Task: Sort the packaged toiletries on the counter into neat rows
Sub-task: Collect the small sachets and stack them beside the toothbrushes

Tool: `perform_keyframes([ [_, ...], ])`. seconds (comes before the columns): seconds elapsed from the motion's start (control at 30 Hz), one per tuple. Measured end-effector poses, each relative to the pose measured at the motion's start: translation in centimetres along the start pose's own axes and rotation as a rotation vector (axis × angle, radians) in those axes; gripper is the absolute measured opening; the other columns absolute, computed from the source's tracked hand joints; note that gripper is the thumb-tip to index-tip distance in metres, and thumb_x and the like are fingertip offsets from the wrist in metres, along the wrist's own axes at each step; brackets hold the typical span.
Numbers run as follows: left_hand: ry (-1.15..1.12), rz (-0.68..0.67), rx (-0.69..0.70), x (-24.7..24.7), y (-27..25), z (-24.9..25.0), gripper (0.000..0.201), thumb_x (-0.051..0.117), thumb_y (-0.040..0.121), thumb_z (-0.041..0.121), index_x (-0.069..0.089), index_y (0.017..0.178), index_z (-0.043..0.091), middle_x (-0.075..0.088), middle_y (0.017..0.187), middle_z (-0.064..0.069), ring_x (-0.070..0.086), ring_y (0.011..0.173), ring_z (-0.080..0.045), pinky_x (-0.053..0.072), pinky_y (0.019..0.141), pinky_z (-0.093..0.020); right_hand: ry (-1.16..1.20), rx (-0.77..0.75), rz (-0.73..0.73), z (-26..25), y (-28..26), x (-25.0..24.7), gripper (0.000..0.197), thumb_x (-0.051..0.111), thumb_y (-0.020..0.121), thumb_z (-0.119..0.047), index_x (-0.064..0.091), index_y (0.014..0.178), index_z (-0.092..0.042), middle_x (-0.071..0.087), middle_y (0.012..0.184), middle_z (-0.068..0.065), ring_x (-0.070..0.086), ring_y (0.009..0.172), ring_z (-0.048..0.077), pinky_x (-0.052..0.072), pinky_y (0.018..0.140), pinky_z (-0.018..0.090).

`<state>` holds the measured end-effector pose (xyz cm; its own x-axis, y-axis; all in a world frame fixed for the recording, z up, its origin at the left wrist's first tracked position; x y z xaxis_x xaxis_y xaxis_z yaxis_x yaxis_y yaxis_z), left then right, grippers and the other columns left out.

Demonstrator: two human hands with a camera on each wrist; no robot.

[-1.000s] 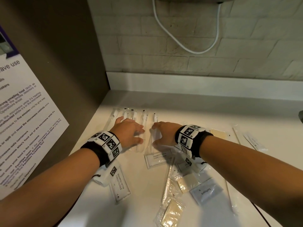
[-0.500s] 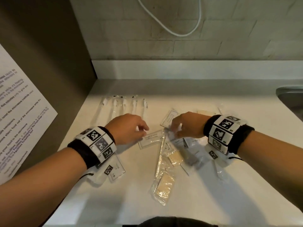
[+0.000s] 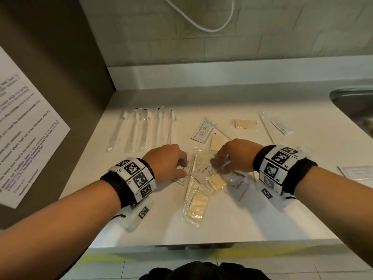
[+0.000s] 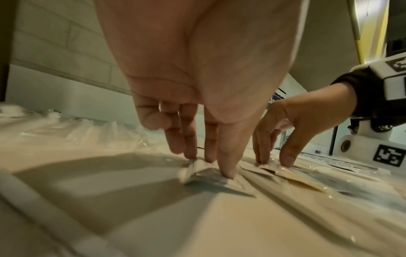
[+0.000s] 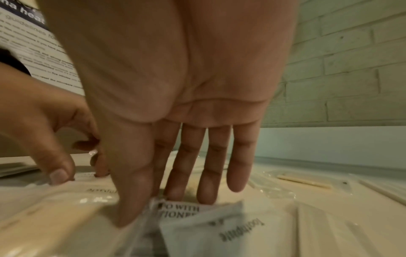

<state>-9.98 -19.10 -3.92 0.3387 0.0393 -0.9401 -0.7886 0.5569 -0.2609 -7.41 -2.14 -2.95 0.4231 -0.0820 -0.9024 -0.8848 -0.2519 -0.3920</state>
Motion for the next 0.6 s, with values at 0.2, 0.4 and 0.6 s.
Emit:
perform_keyframes([
  [0.2,-0.222,0.038,-0.162,0.5,-0.5,-0.4,0.054,0.079,0.079,0.021,0.045,0.121,0.018,0.059,0.107,-0.001,0.054,0.086,-0.014,0.042,0.068,-0.024,-0.115,0.003,-0.146,0.0,0.4,-0.6,0.025,0.074,0.079,-0.025,0.067,0.103,-0.022,0.067,0.104,-0.006,0.060,0.101,0.017,0.046,0.097,0.034],
  [0.4,-0.375,0.014,-0.416,0.5,-1.2,-1.9,0.051,0.083,0.074,0.015,0.057,0.118,0.011,0.063,0.110,-0.006,0.061,0.101,-0.022,0.051,0.090,-0.032,-0.059,-0.061,0.080,-1.0,5.4,-5.3,0.032,0.063,0.088,-0.027,0.061,0.119,-0.018,0.060,0.125,0.001,0.055,0.115,0.023,0.044,0.101,0.038],
  [0.6,-0.360,0.142,-0.451,-0.7,-2.8,-2.6,0.027,0.075,0.080,0.017,0.051,0.068,0.019,0.053,0.072,0.004,0.048,0.063,-0.012,0.038,0.057,-0.024,-0.161,-0.079,0.042,-0.6,9.4,-3.1,0.040,0.040,0.101,-0.022,0.044,0.139,-0.012,0.052,0.138,0.011,0.051,0.124,0.029,0.039,0.104,0.035],
])
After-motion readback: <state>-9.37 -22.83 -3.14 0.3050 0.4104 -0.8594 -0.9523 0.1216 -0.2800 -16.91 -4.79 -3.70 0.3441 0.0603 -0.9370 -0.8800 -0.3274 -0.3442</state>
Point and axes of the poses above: each hand's wrist, its own y-axis towards the middle knuckle, its own x-axis out of the palm, z = x × y, the point moved 7 cm from there along y, towards the middle knuckle
